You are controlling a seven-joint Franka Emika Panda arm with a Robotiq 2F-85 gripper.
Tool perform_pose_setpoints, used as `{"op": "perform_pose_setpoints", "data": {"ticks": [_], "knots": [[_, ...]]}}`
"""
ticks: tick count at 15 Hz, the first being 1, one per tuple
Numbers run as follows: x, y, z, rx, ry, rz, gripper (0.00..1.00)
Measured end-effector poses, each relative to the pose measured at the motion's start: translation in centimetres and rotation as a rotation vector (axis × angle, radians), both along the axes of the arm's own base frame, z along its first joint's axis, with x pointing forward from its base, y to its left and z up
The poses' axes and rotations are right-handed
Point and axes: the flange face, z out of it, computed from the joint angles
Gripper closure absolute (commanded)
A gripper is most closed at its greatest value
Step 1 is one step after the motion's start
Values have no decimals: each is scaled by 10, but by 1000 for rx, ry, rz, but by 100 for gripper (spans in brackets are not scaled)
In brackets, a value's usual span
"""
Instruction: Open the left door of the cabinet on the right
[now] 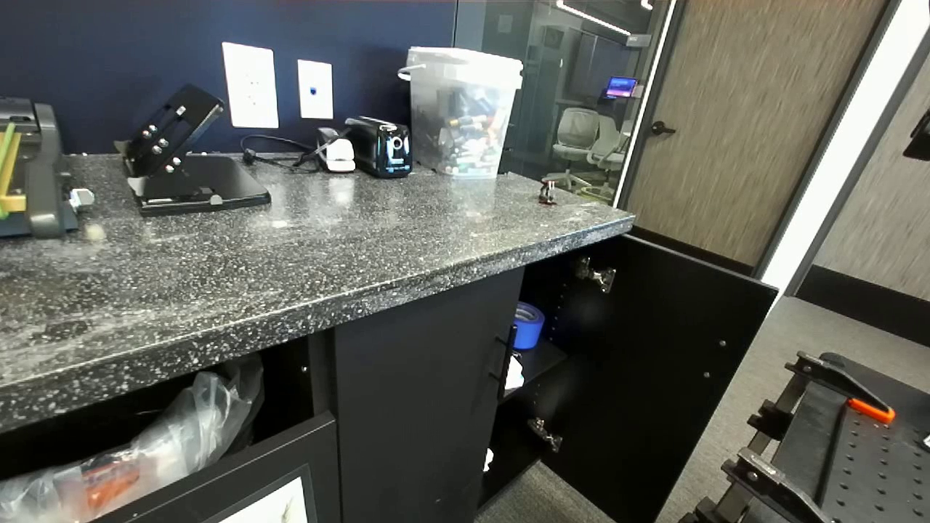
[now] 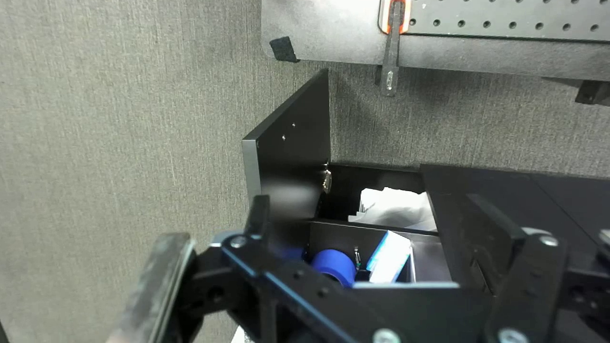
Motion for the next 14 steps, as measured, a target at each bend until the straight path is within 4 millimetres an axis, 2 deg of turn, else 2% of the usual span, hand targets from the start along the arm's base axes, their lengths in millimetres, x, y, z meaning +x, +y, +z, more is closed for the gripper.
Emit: {"op": "perform_pose_setpoints", "data": {"ticks": [3, 8, 14], "knots": [[19, 30, -26, 11, -18, 5, 0], [60, 105, -105, 56, -38, -58, 0], [133, 159, -186, 142, -103, -179, 0]]}}
